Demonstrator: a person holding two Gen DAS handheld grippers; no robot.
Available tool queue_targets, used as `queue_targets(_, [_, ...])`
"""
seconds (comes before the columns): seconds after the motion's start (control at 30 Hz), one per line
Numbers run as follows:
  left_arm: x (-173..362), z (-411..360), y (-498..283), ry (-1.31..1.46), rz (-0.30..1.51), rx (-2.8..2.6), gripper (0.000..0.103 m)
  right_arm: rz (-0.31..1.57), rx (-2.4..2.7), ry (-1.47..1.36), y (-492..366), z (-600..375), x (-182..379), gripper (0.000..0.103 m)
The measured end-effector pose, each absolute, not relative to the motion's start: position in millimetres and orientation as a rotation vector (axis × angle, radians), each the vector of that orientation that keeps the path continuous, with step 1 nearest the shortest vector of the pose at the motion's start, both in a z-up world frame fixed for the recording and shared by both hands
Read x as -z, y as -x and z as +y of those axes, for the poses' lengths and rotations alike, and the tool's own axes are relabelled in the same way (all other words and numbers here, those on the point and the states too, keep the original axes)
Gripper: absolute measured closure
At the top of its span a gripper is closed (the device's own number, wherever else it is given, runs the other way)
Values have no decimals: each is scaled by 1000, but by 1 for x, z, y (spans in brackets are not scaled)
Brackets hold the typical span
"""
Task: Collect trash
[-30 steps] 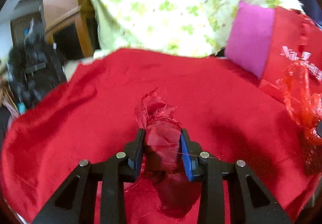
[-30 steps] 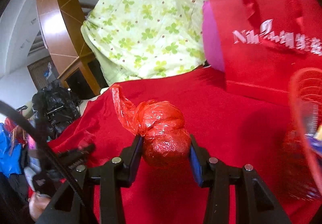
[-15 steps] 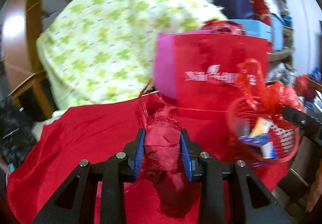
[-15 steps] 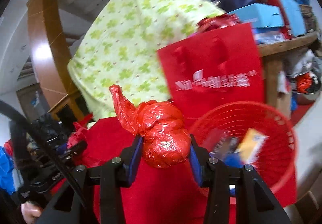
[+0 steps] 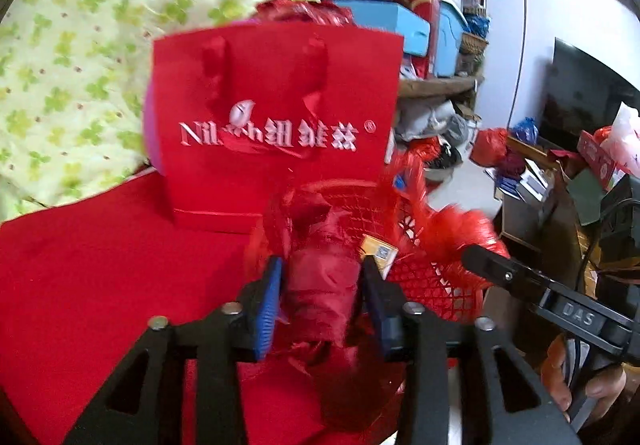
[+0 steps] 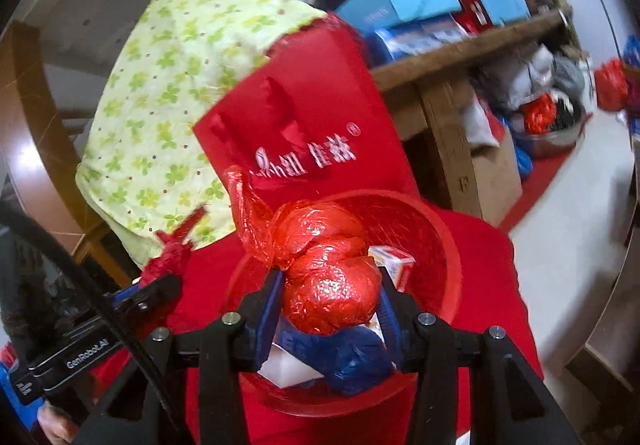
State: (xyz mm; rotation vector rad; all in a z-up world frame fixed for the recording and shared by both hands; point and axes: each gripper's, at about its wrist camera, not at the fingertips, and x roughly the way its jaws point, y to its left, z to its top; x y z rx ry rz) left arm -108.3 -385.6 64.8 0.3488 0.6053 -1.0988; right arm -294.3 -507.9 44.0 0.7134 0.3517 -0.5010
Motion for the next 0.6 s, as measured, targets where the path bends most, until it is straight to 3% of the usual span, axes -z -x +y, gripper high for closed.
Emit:
queue_targets(0.1, [-58,-394,109,-360,609,1108,34,355,489,-755,295,-515,-35,42])
queue_targets(0.17, [-58,-391,111,-368,594,1103,33,347,474,-765,296,-517,-32,35])
queue_targets(0.37, [-75,-359,107,-433,527,941,29,336,462,-700,295,-501,-46,35])
queue_targets(0.47, [-89,-330,107,-445,451,810,14,332,439,-641,291,-482,-58,35])
queue_targets(0.6, [-109,-282,107,-421,370,669,8,340,398,-569,279,-450,-74,35])
